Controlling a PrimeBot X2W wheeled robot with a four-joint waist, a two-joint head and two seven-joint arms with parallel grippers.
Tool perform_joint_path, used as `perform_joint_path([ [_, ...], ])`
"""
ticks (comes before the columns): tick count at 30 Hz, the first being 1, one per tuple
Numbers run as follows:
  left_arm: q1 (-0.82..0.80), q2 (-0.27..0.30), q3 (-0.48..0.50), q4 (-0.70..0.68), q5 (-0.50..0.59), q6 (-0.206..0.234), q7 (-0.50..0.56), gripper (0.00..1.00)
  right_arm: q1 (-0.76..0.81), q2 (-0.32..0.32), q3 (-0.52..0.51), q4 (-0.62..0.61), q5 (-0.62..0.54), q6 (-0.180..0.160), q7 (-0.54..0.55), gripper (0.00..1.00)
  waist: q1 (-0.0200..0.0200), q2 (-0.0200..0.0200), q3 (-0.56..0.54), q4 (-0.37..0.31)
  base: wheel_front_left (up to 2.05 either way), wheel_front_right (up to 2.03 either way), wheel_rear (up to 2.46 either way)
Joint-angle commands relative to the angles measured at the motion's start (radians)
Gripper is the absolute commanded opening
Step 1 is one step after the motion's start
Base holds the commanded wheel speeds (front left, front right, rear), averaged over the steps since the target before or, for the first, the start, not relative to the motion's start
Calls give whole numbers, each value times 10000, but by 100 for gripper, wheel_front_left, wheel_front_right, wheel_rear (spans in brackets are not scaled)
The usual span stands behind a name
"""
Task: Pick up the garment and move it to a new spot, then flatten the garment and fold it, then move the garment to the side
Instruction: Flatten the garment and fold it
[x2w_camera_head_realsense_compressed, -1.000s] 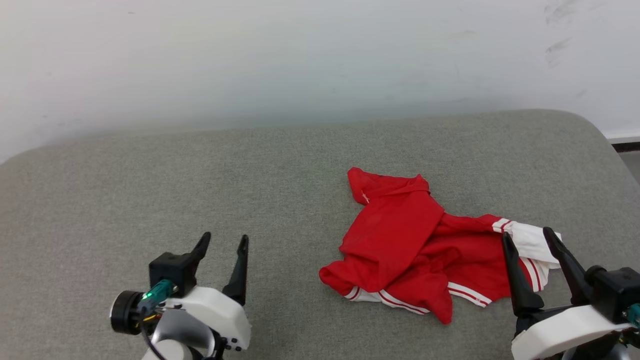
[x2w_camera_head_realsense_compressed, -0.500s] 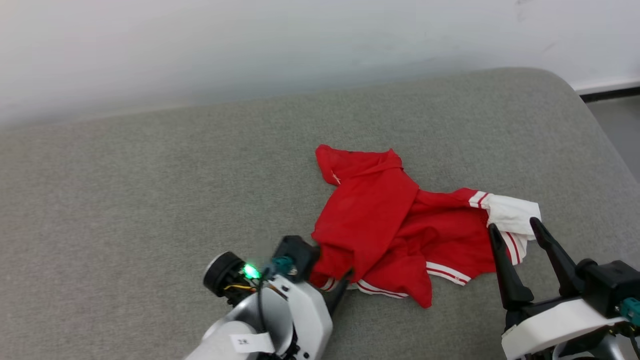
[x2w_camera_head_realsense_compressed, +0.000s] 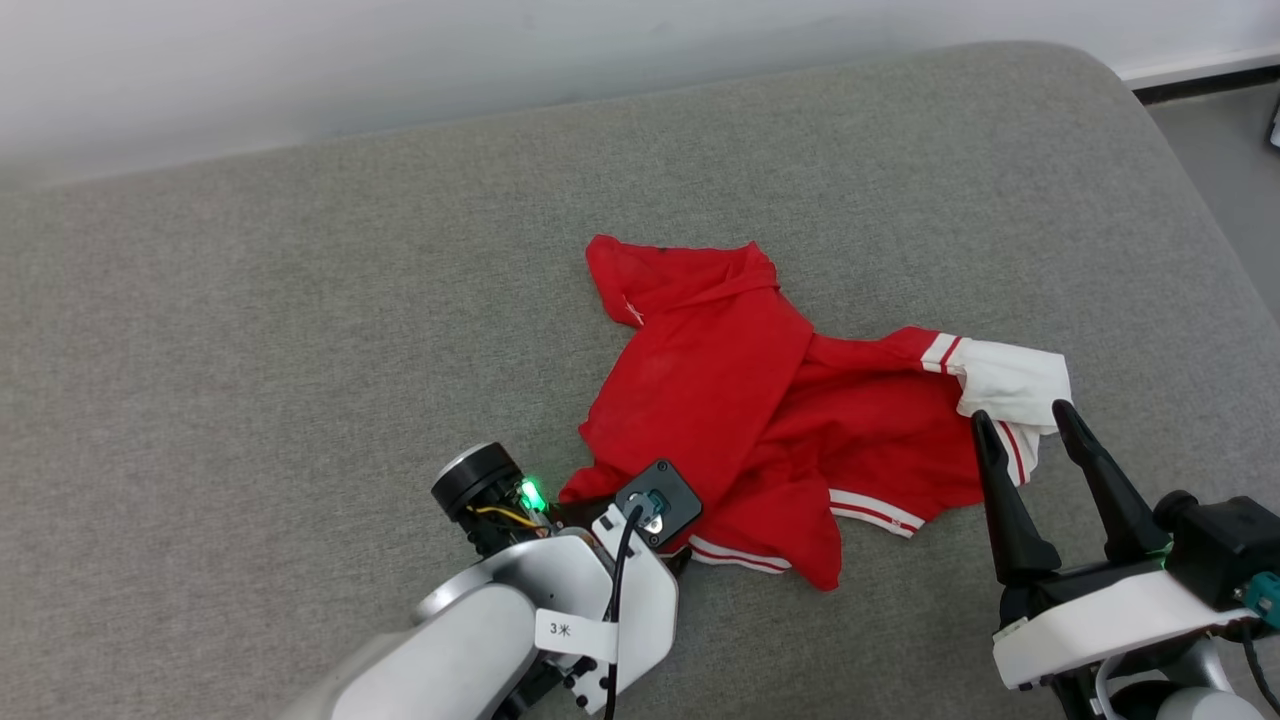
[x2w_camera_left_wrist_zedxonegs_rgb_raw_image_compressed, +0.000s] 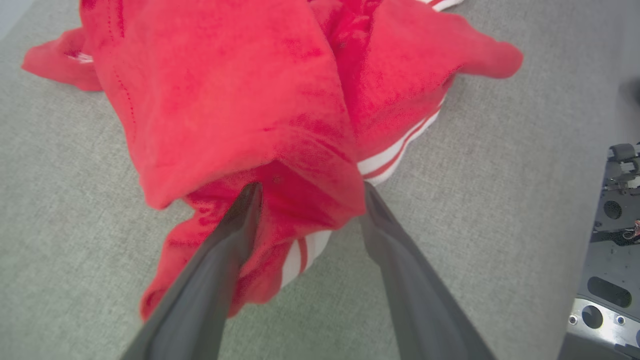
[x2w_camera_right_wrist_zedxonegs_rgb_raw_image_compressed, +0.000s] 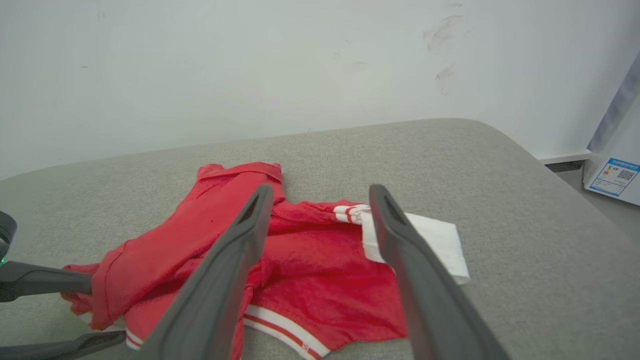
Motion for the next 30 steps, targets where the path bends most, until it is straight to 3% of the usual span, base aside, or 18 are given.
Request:
perform_joint_path([
  [1,-151,31,-44,20,-91,-51,16,20,-160,22,17,63,116,-7,-71,100,-2,0,77,-62,0,0,0],
  [2,-244,51,-67,15,-141,-79,-6,0,-134,22,32,122,140,-7,-136,100,-2,0,93,-72,0,0,0],
  [8,-453,158,315,-434,-532,76,-467,0,-80,22,2,428,341,-7,-294,100,-2,0,-28,-10,0,0,0],
  [19,-868,829,2432,-1091,-1359,1221,-1143,0,-125,23,-87,562,582,-7,-263,100,-2,0,-98,310,0,0,0],
  [30,-2677,868,3514,1007,-2013,1143,-1050,0,-663,23,117,717,809,-7,-451,100,-2,0,969,-79,0,0,0],
])
